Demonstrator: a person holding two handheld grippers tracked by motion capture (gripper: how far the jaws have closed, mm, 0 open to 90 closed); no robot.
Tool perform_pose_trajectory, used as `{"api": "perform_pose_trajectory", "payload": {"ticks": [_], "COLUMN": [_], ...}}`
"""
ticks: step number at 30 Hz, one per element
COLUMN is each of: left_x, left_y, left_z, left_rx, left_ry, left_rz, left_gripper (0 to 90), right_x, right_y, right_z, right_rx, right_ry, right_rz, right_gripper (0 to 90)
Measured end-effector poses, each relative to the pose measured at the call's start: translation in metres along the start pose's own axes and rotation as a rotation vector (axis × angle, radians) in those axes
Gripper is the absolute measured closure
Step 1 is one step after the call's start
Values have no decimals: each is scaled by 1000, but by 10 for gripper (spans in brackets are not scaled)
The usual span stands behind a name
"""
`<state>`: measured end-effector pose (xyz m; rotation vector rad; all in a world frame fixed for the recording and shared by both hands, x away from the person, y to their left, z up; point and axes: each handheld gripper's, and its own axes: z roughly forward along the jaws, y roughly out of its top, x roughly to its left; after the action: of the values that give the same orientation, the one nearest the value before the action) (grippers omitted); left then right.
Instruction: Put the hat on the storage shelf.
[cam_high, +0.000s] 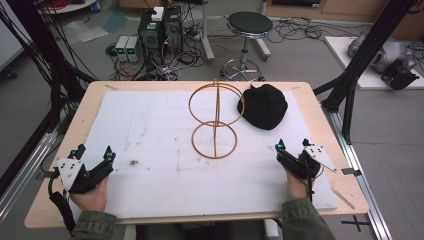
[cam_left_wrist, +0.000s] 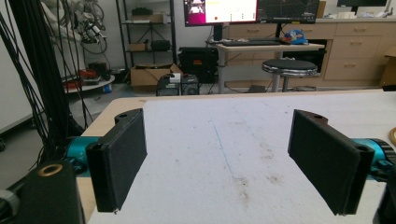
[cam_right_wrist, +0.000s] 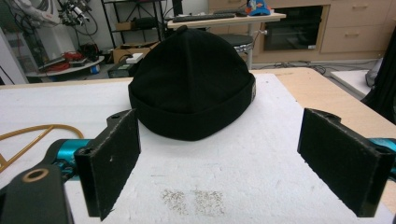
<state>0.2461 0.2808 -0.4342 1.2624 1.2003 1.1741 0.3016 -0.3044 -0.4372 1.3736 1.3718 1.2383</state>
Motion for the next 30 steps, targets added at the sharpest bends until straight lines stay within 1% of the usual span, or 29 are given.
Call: {"api": "perform_pose_trajectory", "payload": {"ticks": [12, 25, 27, 30], "left_x": [1, 2, 2, 1], "left_y": [0, 0, 0, 0], "left_z": [0, 0, 0, 0], "left_rx": [2, 0, -3, -4], "left_ry": [-2, -2, -1, -2], "left_rz": [-8, -9, -10, -12], "left_gripper": [197, 198, 199, 200], "right_x": [-1, 0, 0, 0], "right_y": [0, 0, 0, 0], "right_z": [0, 1, 1, 1], "right_rx": [1, -1, 1, 7], "right_ry": [-2, -1, 1, 23], "right_rz": [-10, -9, -8, 2], "right_gripper": [125, 125, 125, 126]}}
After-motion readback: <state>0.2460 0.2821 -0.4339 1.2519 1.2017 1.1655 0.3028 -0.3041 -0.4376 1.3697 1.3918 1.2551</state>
